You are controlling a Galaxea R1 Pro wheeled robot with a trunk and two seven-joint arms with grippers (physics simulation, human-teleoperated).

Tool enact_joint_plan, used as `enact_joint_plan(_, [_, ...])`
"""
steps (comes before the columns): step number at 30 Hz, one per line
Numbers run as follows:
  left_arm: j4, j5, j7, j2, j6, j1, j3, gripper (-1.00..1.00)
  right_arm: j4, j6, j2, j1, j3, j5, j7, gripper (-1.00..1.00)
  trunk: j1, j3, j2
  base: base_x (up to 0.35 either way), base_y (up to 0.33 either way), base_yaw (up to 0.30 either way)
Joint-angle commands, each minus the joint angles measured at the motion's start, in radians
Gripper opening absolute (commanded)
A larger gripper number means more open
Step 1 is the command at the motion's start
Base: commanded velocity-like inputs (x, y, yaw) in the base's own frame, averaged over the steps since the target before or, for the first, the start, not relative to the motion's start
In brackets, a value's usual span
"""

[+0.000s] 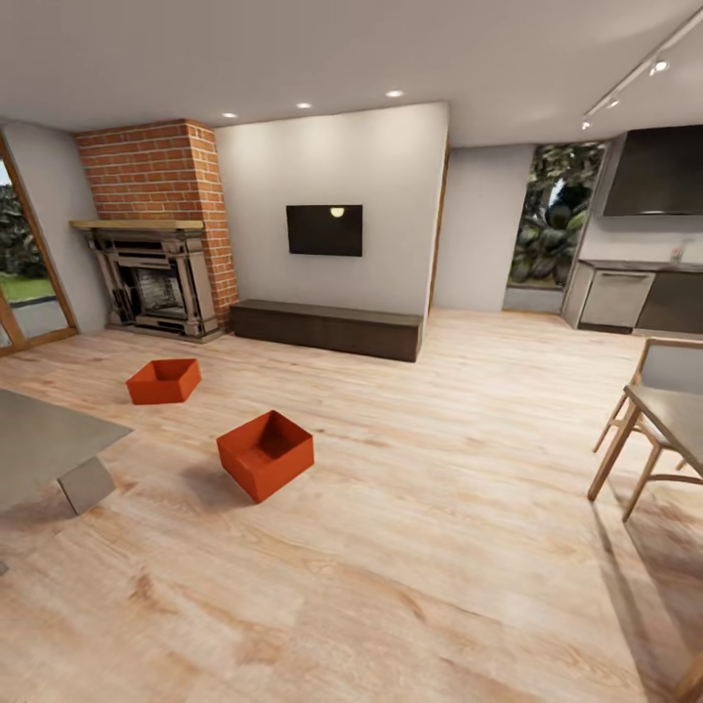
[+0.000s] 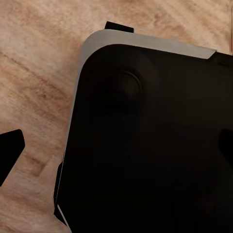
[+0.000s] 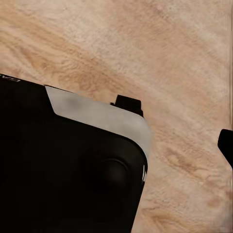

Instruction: Move the two storage containers from the living room to the garage. In the garage, place one container on the floor and stack the other container on top of it (either order is fine).

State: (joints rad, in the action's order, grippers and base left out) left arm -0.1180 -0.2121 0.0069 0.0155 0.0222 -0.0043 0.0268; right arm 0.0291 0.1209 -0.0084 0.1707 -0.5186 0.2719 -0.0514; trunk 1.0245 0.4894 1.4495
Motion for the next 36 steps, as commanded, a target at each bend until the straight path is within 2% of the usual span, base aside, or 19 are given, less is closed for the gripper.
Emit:
enact_joint_plan(1, [-0.001,-0.004,0.001,0.0,0.002,0.0,0.002,1.0,0.003,0.006,0.0,0.001,-0.006,0.011,-0.005,1.0,0.001,0.001,0.0,0.323,-0.074,0.07])
enact_joint_plan(36, [0.0,-0.004,0.0,0.0,0.004,0.0,0.001,1.0,0.003,0.007,-0.011,0.001,-0.007,0.01,-0.005,1.0,0.001,0.001,0.0,0.321,-0.109,0.004])
